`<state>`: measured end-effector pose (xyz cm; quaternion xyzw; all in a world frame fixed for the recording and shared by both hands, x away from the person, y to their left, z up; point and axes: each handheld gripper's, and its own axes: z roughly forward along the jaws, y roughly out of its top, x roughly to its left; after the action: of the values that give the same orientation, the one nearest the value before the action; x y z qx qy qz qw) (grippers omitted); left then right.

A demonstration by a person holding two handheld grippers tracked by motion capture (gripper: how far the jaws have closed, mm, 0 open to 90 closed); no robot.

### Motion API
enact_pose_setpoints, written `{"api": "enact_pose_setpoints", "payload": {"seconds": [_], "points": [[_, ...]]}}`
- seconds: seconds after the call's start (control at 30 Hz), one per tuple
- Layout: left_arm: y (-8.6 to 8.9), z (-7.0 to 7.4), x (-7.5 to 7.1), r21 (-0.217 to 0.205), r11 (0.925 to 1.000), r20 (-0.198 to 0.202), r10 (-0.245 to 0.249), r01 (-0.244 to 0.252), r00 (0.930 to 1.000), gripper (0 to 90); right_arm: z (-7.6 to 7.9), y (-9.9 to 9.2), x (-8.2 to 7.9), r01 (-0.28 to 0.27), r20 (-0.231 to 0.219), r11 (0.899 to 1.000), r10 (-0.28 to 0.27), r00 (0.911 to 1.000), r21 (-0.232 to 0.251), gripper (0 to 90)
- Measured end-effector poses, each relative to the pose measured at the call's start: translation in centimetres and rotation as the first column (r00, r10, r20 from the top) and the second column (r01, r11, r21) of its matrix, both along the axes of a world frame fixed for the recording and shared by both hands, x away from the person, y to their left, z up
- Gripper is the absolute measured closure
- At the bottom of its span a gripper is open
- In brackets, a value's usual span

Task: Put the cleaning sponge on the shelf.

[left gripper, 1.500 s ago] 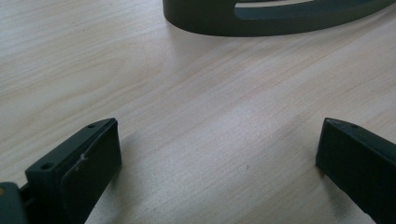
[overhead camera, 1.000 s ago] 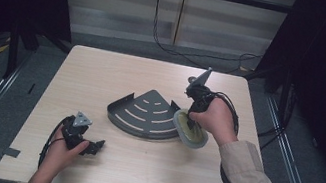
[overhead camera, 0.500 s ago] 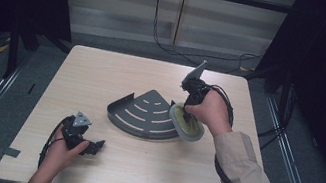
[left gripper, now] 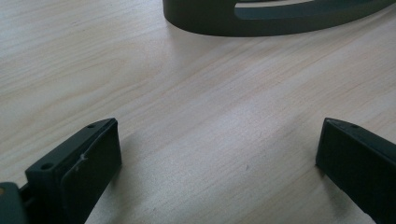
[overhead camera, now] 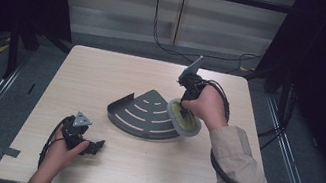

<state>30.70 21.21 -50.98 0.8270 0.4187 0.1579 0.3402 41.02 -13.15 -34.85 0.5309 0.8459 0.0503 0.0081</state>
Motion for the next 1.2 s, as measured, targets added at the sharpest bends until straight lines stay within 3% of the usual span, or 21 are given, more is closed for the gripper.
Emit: {"api": "enact_pose_setpoints", "payload": {"seconds": [1.2], "points": [[0.0,0.0,0.0,0.011,0.9999,0.002,-0.004,0.004,1.0000,0.0,-0.9,2.9,2.2,-0.045,0.027,0.999,0.045,0.9986,-0.010,71.5]]}}
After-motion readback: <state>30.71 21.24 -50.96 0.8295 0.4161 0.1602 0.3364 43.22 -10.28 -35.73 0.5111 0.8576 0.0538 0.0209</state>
